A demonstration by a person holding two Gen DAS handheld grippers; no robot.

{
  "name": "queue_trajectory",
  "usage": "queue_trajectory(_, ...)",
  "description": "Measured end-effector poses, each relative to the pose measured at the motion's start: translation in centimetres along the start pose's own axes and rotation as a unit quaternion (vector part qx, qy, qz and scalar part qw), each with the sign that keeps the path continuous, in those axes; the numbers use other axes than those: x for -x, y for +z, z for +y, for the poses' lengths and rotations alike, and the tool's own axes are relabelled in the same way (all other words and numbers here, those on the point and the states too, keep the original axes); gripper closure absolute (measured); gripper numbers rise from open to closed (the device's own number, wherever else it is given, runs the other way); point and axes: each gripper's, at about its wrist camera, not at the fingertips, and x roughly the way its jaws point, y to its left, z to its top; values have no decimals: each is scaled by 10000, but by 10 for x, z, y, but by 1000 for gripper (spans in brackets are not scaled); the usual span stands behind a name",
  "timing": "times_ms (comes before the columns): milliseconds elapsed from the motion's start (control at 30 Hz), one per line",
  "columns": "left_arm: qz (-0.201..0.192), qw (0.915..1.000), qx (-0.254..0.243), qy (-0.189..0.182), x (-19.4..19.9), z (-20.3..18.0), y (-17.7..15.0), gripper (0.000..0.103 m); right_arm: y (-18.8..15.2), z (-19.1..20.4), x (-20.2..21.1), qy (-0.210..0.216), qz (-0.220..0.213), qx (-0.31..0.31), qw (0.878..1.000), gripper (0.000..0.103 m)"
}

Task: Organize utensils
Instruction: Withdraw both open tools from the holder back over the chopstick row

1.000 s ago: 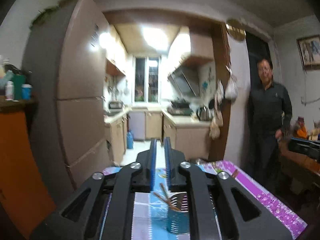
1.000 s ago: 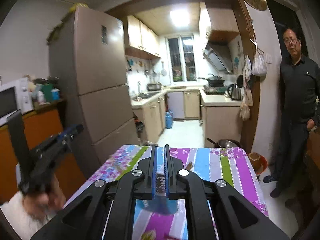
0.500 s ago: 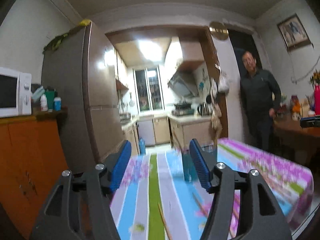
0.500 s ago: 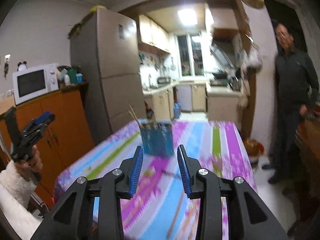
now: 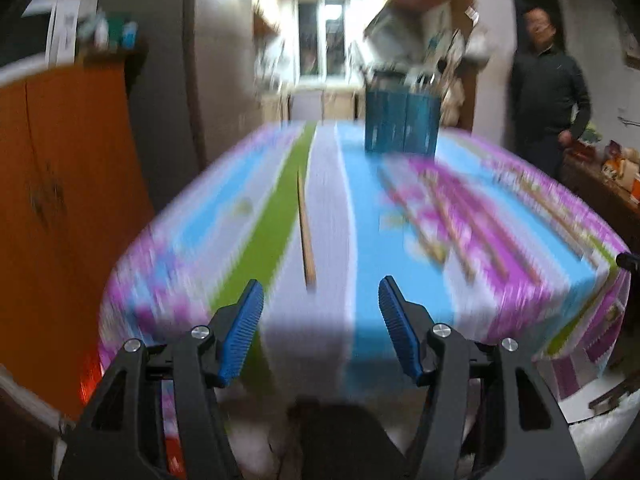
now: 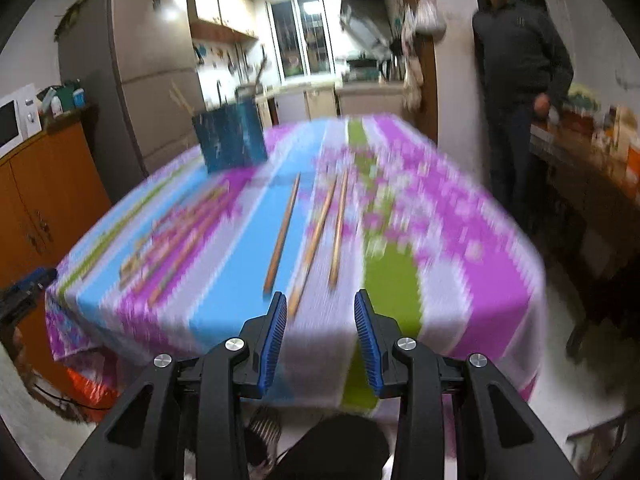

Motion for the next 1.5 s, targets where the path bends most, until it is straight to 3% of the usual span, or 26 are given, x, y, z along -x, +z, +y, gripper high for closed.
queue_trajectory(67, 108, 9998, -145, 76, -5, -8, -14, 50, -11, 9, -9, 77, 167, 52, 9998, 68)
queue_trajectory(200, -247, 9974, -681, -4, 3, -27, -9, 57, -9, 31, -12, 136, 47, 434, 9990, 69)
queue_trajectory(433, -528, 9894, -1192, -636, 6, -57, 4, 77, -3, 60, -2, 268, -316, 1005, 9941, 69)
queue_trajectory(600, -336, 9869, -1256, -958, -2, -67, -2, 87, -2, 62, 0, 266, -326, 1080, 9933, 69)
queue_trajectory(867, -429, 9862, -1282, -960, -16, -78, 15, 87, -1, 60, 1, 206, -415, 1109, 9927, 69)
queue_trajectory(1067, -391, 9794, -1681, -1046, -17, -93, 6, 87, 0, 49, 3, 74, -449, 969, 9942, 69)
queue_trajectory(1367, -207, 9862, -1495, -686, -45, -89, 19, 87, 0, 47, -1, 76, -473, 924, 9946, 69)
queue_trajectory(1500, 34, 9881, -1355, -730, -65, -86, 21, 87, -1, 41, 0, -9, -465, 870, 9951, 69)
